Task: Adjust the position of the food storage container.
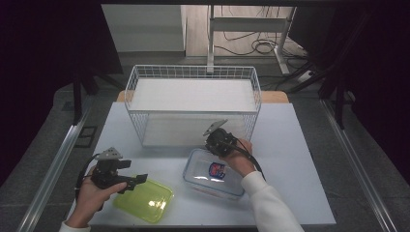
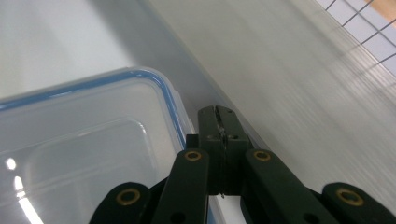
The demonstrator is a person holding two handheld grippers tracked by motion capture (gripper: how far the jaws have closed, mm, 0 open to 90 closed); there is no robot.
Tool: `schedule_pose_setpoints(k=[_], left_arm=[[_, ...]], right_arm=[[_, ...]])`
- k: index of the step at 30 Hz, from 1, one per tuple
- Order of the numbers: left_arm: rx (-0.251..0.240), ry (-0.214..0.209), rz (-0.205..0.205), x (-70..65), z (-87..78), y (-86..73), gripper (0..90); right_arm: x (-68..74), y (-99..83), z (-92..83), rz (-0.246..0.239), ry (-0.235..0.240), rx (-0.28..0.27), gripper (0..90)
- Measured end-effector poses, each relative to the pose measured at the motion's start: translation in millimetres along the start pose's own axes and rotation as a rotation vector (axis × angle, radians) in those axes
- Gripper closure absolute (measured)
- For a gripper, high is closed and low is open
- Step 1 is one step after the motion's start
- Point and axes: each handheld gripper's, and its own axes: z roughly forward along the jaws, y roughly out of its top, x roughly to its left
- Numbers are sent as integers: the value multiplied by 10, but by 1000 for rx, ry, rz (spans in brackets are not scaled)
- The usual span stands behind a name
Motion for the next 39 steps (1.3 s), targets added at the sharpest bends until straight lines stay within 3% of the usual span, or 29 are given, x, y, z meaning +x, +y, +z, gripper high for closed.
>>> schedule_pose_setpoints(k=[1,3,4,6,9,10,13,18,21,24,25,28,39], left_arm=[[0,-1,-1,0,2,-2,116],[0,-2,0,0,-1,-1,116],[0,-3,1,1,-3,1,116],[-4,-1,1,-3,-2,7,116],[-8,-1,-1,-12,-4,7,116],[-8,-1,-1,-12,-4,7,117],[-23,1,-15,-29,-9,18,120],[-19,4,-10,-63,15,29,119],[-14,0,-15,-70,44,33,119],[-13,-3,-14,-79,54,34,119],[-13,-3,-12,-85,53,34,119],[-21,-6,-18,-82,31,45,120],[-35,-22,-35,-78,14,64,119]], right_arm=[[10,-37,-180,7,7,-45,890],[30,-71,-285,8,22,-60,890],[92,-181,-501,4,52,-87,890],[159,-313,-670,9,72,-112,890],[280,-559,-873,13,78,-110,890],[280,-559,-873,13,78,-110,890],[449,-893,-1031,36,126,-101,890],[676,-1163,-1016,-5,192,-78,890],[746,-1272,-934,-22,197,-49,890],[729,-1317,-876,-21,188,-29,890],[713,-1329,-871,-12,206,-41,890],[669,-1341,-875,-25,168,-44,890],[515,-1342,-807,3,140,-62,890]])
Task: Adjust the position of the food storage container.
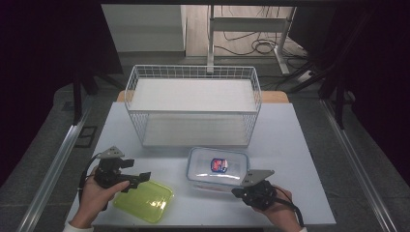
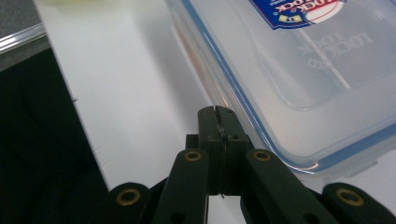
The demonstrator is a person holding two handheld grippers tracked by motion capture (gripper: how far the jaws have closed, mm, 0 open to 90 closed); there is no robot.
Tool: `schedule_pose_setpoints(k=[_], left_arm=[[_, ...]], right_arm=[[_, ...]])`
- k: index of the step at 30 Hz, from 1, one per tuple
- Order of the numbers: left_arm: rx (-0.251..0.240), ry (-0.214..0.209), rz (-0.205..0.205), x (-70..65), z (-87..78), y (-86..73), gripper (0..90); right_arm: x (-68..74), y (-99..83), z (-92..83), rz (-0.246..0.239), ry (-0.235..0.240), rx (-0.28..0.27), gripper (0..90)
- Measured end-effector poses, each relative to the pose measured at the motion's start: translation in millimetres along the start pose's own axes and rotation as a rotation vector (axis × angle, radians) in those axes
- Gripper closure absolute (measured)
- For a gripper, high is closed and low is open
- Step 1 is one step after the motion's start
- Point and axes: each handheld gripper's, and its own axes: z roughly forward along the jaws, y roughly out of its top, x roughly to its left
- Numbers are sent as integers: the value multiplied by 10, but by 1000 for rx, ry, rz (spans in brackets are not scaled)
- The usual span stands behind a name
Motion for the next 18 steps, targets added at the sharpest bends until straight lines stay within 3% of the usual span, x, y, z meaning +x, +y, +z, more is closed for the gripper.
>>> schedule_pose_setpoints(k=[5,15,18], left_arm=[[-13,-10,-9,-26,-21,20,121],[-8,-25,-12,-66,26,38,123],[-11,-22,-12,-77,22,48,123]], right_arm=[[-112,7,26,28,-17,-21,890],[-153,-16,30,49,-46,-42,890],[-131,-16,-69,63,-34,-84,890]])
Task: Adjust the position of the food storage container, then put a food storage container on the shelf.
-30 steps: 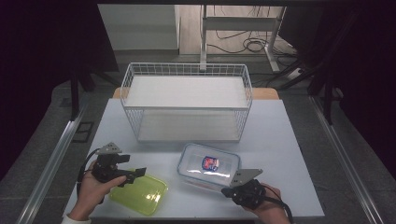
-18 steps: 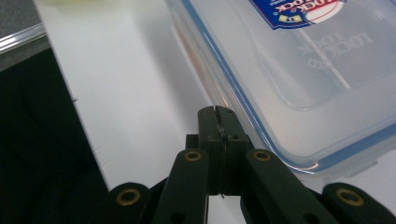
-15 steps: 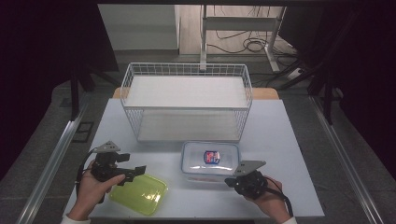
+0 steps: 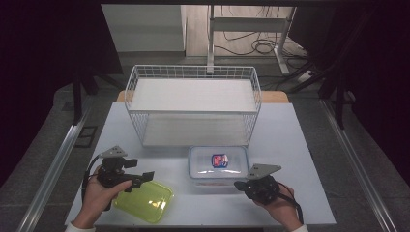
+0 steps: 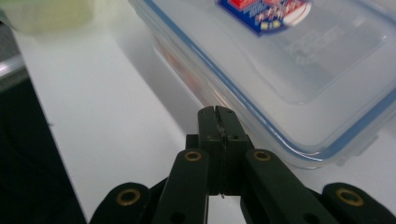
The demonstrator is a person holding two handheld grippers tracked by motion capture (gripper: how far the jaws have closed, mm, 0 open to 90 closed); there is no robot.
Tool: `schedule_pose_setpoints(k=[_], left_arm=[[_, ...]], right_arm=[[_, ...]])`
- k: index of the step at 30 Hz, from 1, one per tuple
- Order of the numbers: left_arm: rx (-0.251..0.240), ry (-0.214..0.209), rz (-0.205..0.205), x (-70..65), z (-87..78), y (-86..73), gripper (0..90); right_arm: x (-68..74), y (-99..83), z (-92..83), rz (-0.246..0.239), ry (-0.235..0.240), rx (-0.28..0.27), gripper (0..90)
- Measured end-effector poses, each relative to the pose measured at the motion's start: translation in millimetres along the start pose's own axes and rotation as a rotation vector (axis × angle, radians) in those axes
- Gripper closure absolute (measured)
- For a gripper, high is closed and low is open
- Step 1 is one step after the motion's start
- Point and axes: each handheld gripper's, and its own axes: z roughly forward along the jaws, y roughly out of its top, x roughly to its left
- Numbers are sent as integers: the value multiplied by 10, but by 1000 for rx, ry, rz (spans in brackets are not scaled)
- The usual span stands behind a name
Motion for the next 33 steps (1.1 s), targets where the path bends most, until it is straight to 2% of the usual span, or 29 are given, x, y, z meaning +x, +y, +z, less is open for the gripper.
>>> schedule_pose_setpoints(k=[2,4,5,6,7,8,9,10,11,13,14,15,16,17,18,19,20,26,28,29,31,33], left_arm=[[-1,0,-5,-9,-2,5,122],[-6,-3,-10,-33,-11,16,119],[-9,-4,-11,-46,-15,21,116],[-11,-8,-11,-61,-23,31,116],[-17,-8,-11,-95,-35,55,111],[-17,-8,-11,-95,-35,55,108],[-17,-9,-6,-114,-40,76,101],[-20,-10,-8,-127,-41,88,101],[-23,-3,-8,-141,-41,119,98],[-23,-3,-16,-147,-26,139,92],[-23,-3,-16,-147,-26,139,90],[-22,-2,-20,-151,-3,150,88],[-22,-2,-20,-151,-3,150,86],[-20,-7,-21,-161,18,154,82],[-20,-7,-21,-161,18,154,76],[-30,-23,-14,-174,35,150,65],[-33,-29,-9,-180,40,145,62],[-44,-48,-11,-210,44,142,37],[-37,-41,-13,-241,67,169,24],[-31,-33,-9,-265,88,197,24],[-32,-35,-14,-297,125,248,10],[-29,-40,-35,-318,190,318,6]], right_arm=[[-3,7,-32,3,-4,-10,890],[-27,25,-128,29,-8,-45,890],[-50,39,-189,57,-12,-70,889],[-50,39,-189,57,-12,-70,889],[-92,62,-242,96,-16,-96,886],[-92,62,-242,96,-16,-96,886],[-133,89,-278,123,-20,-113,832],[-133,89,-278,123,-20,-113,832],[-169,111,-307,155,-19,-131,731],[-194,123,-326,190,-18,-160,591],[-194,123,-326,190,-18,-160,591],[-219,137,-334,227,-26,-179,464],[-219,137,-334,227,-26,-179,464],[-229,141,-327,238,-53,-185,348],[-229,141,-327,238,-53,-185,348],[-244,142,-316,257,-77,-184,289],[-252,144,-311,264,-81,-180,268],[-299,157,-308,302,-76,-183,213],[-343,187,-308,338,-54,-187,205],[-343,187,-308,338,-54,-187,205],[-389,252,-307,390,-56,-201,209],[-415,291,-302,398,-52,-209,210]])
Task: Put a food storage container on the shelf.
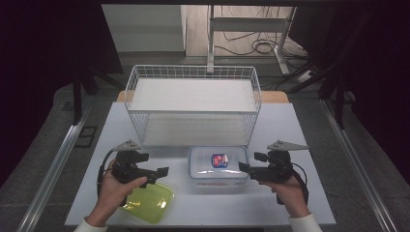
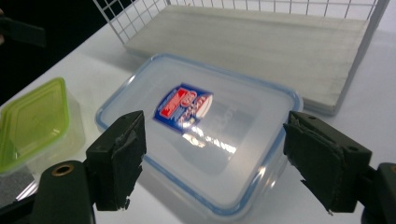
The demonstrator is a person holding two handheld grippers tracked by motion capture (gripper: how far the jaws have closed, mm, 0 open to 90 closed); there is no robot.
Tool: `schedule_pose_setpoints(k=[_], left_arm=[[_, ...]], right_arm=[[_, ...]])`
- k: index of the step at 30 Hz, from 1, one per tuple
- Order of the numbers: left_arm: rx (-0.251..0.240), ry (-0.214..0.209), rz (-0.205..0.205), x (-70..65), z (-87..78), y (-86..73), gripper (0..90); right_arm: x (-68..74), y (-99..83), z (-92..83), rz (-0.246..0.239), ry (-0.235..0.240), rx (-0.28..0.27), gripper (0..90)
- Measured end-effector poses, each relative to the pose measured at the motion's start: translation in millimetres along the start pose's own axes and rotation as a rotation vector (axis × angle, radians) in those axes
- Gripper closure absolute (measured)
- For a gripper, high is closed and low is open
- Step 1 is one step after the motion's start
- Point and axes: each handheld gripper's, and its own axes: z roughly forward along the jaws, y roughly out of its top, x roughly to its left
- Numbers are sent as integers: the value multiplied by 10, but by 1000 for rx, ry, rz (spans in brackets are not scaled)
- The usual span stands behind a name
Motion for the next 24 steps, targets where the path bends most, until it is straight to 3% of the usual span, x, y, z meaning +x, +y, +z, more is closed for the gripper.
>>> schedule_pose_setpoints(k=[4,9,15,17,24], left_arm=[[26,27,-37,-37,92,68,6],[48,21,-52,-64,193,140,8],[88,-21,-70,-118,417,272,14],[102,-67,-108,-131,527,321,14],[152,-108,-163,-119,766,361,22]], right_arm=[[-31,44,44,12,8,1,218],[-45,14,89,1,5,15,226],[-135,-20,18,31,1,0,228],[-157,-23,1,38,0,-7,230],[-182,-36,24,40,5,9,233]])
